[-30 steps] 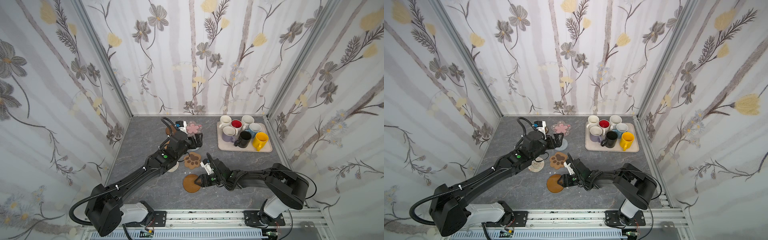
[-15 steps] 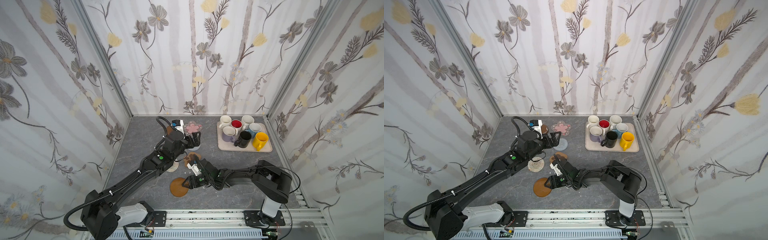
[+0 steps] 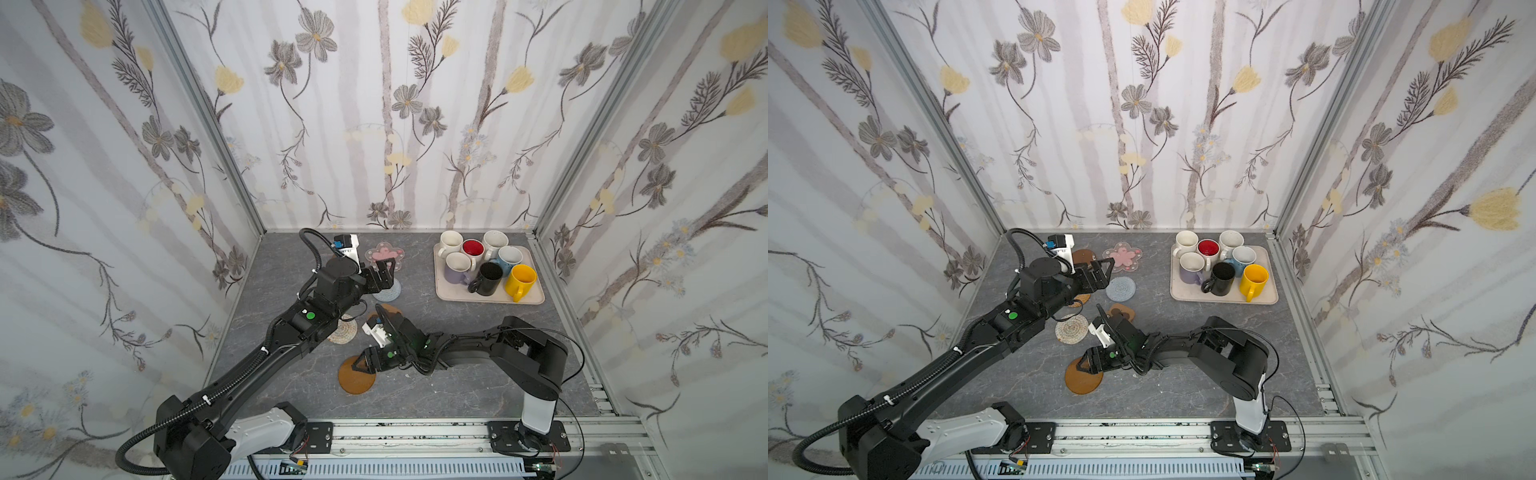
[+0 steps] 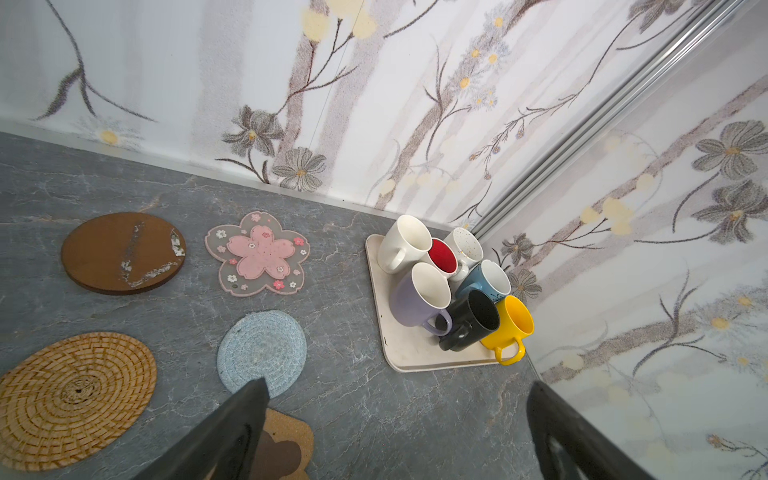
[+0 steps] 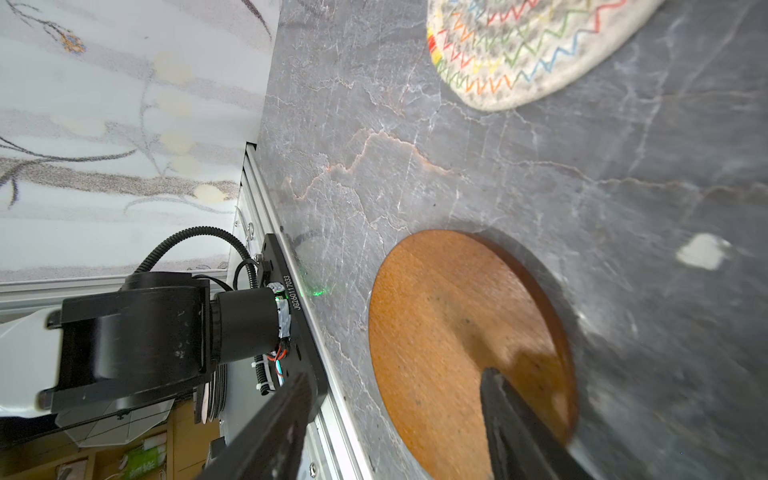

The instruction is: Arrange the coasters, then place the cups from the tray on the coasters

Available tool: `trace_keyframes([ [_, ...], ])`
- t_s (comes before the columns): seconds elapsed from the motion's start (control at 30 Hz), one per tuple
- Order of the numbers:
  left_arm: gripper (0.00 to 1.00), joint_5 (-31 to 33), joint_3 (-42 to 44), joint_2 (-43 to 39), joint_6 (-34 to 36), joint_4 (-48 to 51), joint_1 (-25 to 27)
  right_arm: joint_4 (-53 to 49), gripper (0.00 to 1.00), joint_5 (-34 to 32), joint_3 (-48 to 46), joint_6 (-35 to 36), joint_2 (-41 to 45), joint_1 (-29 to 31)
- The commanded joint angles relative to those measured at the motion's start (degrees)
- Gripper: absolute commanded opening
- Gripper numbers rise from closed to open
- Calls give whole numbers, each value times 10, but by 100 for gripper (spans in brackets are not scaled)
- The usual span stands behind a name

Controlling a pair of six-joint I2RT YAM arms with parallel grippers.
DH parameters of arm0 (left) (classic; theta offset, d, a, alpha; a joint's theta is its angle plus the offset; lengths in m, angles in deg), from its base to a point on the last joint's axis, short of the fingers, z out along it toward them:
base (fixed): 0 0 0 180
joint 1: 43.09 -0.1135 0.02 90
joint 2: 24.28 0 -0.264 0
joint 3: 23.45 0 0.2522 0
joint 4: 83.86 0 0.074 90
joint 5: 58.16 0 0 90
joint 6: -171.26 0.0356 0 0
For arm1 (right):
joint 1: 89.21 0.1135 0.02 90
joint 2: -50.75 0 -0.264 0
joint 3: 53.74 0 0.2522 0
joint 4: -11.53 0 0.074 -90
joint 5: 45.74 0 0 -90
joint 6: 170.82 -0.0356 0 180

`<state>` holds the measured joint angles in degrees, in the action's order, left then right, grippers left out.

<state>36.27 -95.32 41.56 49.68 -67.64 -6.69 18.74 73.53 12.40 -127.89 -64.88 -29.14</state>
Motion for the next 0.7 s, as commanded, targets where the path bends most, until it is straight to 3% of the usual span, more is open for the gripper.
trace_keyframes([
  [0.0,100,-10,-12,-5,12,10,-9,18,66,-5,-24,-4,22,-2],
  [0.37,100,-14,-19,-3,20,15,-16,79,67,-11,-132,-47,60,24],
  [0.67,100,-20,-15,-3,16,16,-16,81,67,-1,-109,-47,43,45],
])
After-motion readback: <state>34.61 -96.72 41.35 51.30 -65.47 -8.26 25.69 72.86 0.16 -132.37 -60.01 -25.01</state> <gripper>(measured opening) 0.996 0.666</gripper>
